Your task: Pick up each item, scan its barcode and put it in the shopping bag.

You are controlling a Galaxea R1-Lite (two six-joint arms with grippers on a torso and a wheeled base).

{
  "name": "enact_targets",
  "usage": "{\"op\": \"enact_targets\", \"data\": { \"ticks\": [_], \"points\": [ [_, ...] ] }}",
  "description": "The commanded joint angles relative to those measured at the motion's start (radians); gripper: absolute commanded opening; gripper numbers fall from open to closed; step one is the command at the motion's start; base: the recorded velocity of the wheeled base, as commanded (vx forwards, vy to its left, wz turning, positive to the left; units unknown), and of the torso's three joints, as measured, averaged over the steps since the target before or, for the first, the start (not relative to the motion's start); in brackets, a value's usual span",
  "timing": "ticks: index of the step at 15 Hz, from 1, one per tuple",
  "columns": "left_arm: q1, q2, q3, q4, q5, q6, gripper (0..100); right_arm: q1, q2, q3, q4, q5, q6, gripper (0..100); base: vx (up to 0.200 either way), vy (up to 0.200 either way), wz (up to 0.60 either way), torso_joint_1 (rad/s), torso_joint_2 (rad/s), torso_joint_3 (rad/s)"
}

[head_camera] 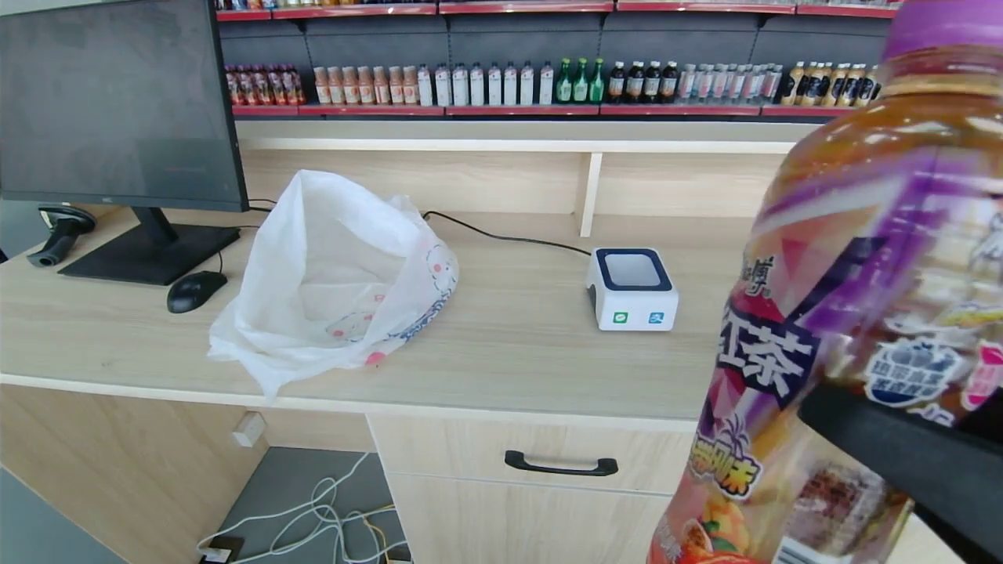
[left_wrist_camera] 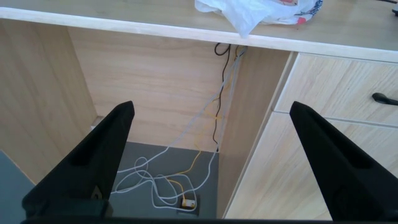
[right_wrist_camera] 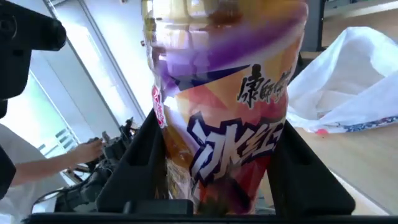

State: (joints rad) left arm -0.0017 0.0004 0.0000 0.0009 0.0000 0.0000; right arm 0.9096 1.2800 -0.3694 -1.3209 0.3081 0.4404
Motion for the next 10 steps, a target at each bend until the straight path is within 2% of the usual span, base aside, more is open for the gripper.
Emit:
{"op": "enact_targets", "data": {
  "ticks": [1,2,5,10],
  "points": [
    [0.0,0.0,0.0,0.001,0.0,0.0,100,0.008,0.101,-0.063,-0.009,0.0,0.067,0,0.0,0.0,0.0,0.0,0.0,0.0],
    [0.0,0.0,0.0,0.001,0.0,0.0,100,0.008,0.124,-0.072,-0.017,0.0,0.089,0,0.0,0.0,0.0,0.0,0.0,0.0],
    [0.0,0.0,0.0,0.001,0.0,0.0,100,0.008,0.309,-0.099,-0.25,0.0,0.231,0,0.0,0.0,0.0,0.0,0.0,0.0],
    [0.0,0.0,0.0,0.001,0.0,0.0,100,0.008,0.344,-0.175,-0.25,0.0,0.38,0,0.0,0.0,0.0,0.0,0.0,0.0]
  ]
}}
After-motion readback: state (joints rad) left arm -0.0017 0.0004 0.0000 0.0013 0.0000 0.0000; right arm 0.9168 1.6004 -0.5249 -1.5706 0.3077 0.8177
